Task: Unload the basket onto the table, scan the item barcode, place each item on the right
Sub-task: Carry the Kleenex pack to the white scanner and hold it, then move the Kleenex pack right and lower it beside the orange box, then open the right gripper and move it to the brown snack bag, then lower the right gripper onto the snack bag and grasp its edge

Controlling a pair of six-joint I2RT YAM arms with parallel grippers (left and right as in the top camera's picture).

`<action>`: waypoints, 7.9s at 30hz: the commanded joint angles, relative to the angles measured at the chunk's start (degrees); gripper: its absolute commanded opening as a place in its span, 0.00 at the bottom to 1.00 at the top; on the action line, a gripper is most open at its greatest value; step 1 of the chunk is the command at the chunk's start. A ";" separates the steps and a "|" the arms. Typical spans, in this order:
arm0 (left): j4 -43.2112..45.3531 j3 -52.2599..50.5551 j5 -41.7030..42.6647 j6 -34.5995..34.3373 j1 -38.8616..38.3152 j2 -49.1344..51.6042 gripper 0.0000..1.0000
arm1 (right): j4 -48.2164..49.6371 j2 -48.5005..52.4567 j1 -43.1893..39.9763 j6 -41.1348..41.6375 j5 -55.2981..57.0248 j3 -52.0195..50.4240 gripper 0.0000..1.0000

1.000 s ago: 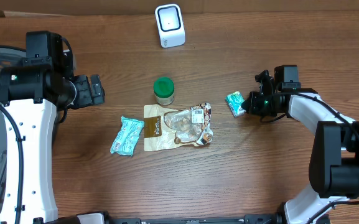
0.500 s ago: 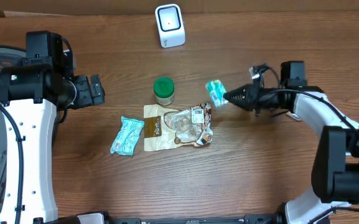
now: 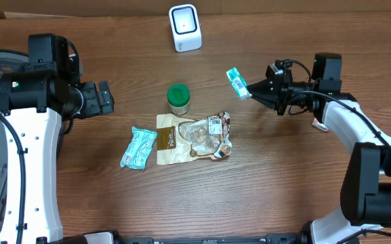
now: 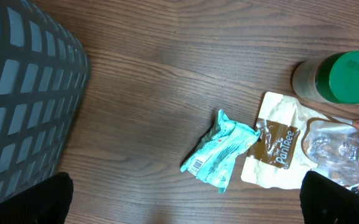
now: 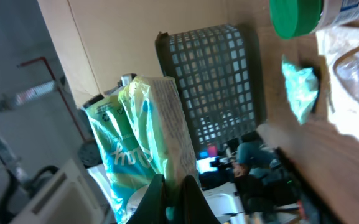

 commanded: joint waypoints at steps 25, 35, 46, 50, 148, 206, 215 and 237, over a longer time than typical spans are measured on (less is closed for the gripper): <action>0.09 0.48 0.50 0.44 0.26 0.24 1.00 | -24.92 -1.36 9.86 -23.15 51.06 1.38 0.04; 0.09 0.48 0.50 0.44 0.26 0.24 1.00 | -52.04 -1.44 13.25 -28.57 77.35 28.98 0.04; 0.09 0.48 0.50 0.44 0.26 0.24 0.99 | -26.95 0.92 29.77 -43.10 115.38 41.75 0.04; 0.09 0.48 0.50 0.44 0.26 0.24 1.00 | -11.85 5.70 33.77 -52.33 121.35 41.75 0.04; 0.09 0.48 0.50 0.44 0.26 0.24 1.00 | -56.54 -3.98 0.13 -43.63 53.72 13.31 0.58; 0.09 0.48 0.50 0.44 0.26 0.24 1.00 | -0.94 -11.37 47.76 30.71 80.30 -23.28 0.98; 0.09 0.48 0.50 0.44 0.26 0.24 0.99 | -0.92 -11.30 47.76 30.71 81.22 -23.28 0.98; 0.09 0.48 0.52 0.44 0.26 0.24 1.00 | -0.92 -10.93 47.76 30.69 81.85 -23.28 0.98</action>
